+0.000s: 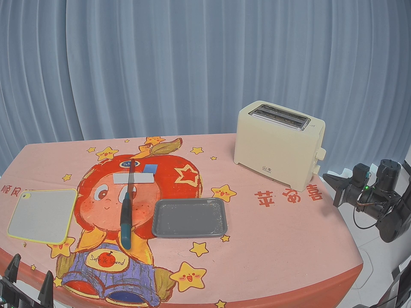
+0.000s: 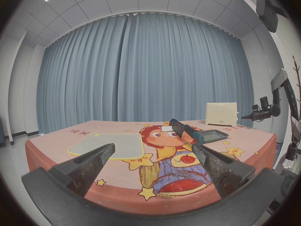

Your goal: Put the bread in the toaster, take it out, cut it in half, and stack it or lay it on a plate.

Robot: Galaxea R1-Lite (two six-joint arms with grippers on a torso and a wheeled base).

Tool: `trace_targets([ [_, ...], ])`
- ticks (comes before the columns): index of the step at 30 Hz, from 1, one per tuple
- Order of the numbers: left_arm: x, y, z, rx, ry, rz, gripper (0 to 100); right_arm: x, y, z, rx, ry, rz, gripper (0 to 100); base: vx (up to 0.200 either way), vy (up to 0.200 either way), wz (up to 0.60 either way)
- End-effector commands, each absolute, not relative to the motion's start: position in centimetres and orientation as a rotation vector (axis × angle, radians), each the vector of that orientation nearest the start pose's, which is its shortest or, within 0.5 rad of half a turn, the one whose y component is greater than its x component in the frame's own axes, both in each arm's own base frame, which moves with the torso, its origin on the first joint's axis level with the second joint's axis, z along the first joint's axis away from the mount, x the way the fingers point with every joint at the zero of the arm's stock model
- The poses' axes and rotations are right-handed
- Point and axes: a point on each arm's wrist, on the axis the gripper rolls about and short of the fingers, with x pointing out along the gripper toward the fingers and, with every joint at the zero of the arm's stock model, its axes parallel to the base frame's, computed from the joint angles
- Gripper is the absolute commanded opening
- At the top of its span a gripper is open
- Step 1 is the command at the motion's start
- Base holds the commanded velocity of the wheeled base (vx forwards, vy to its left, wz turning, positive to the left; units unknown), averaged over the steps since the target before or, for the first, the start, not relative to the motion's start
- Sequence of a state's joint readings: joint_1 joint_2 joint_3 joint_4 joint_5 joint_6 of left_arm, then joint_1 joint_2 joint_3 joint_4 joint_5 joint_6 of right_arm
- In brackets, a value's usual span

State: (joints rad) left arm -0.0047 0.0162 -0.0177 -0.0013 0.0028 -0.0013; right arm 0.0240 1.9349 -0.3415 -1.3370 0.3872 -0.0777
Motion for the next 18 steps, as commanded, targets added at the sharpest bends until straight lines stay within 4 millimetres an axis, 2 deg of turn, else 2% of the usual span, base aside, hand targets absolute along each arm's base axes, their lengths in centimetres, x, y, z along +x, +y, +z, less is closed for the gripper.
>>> trace_targets([
  [1,-2.2,0.0,7.6,-0.001,0.012,-0.003,100,28.2,1.4,8.0,-0.034,0.221,0.404,0,0.000,0.000,0.00],
  [18,-2.2,0.0,7.6,-0.001,0.012,-0.003,100,30.1,2.1,7.2,-0.036,0.223,0.388,0,0.000,0.000,0.00],
])
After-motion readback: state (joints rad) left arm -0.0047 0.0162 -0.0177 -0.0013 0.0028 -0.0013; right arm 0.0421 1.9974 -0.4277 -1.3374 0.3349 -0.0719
